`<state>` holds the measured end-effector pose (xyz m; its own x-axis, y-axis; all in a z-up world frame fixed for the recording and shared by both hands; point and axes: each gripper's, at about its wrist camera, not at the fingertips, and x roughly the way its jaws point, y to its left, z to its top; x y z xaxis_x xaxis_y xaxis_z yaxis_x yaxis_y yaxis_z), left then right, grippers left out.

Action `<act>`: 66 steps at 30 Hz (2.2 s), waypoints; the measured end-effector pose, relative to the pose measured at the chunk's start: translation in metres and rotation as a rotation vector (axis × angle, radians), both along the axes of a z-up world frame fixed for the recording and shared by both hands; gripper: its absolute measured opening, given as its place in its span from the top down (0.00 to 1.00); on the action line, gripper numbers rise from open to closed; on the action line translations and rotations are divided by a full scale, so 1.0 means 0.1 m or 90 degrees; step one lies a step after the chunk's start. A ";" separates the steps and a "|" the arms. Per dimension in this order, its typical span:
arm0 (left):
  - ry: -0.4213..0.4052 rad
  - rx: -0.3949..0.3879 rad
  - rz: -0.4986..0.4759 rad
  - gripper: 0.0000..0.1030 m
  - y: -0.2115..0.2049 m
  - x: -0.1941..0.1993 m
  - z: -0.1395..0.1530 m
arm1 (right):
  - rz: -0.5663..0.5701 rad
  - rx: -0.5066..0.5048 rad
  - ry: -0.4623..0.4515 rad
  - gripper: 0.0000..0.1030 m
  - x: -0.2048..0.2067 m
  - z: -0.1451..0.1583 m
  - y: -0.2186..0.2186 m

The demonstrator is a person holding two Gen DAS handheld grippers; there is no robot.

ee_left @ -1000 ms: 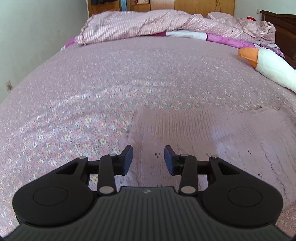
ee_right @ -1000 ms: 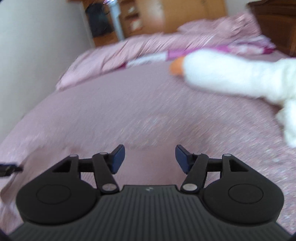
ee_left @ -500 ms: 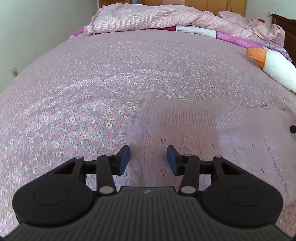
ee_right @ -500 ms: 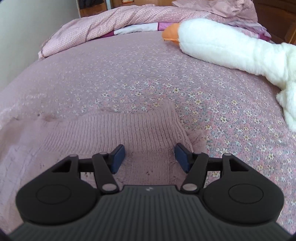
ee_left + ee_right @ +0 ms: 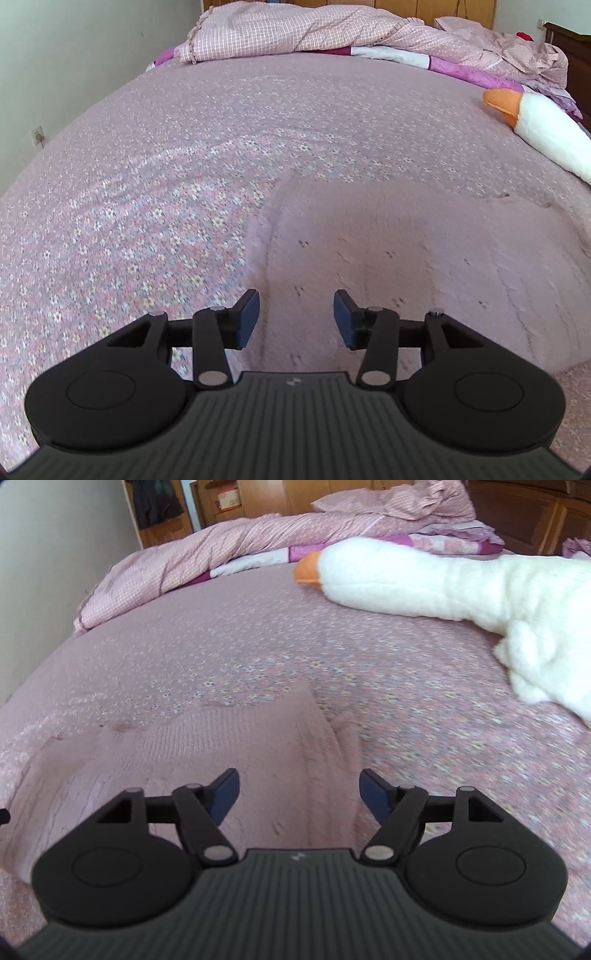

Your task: Fold small clothes

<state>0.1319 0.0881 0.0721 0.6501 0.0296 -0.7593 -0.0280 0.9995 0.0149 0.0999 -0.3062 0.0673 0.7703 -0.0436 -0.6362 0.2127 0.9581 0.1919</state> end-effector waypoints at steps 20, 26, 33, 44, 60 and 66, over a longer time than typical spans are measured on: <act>0.057 -0.003 0.009 0.46 -0.32 -0.26 -0.19 | 0.009 0.192 0.004 0.27 -0.37 -0.47 -0.31; 0.058 0.008 0.006 0.42 -0.37 -0.25 -0.20 | 0.030 0.171 0.000 0.24 -0.29 -0.52 -0.25; 0.057 0.006 0.008 0.41 -0.37 -0.24 -0.20 | 0.066 0.158 -0.008 0.23 -0.28 -0.56 -0.29; 0.057 0.015 0.005 0.41 -0.39 -0.24 -0.23 | 0.067 0.337 -0.011 0.42 -0.23 -0.56 -0.41; 0.059 0.016 0.005 0.40 -0.40 -0.22 -0.25 | 0.028 0.402 -0.039 0.69 -0.47 -0.84 -0.63; 0.061 0.016 0.003 0.40 -0.40 -0.24 -0.23 | 0.019 0.384 -0.029 0.70 -0.43 -0.79 -0.59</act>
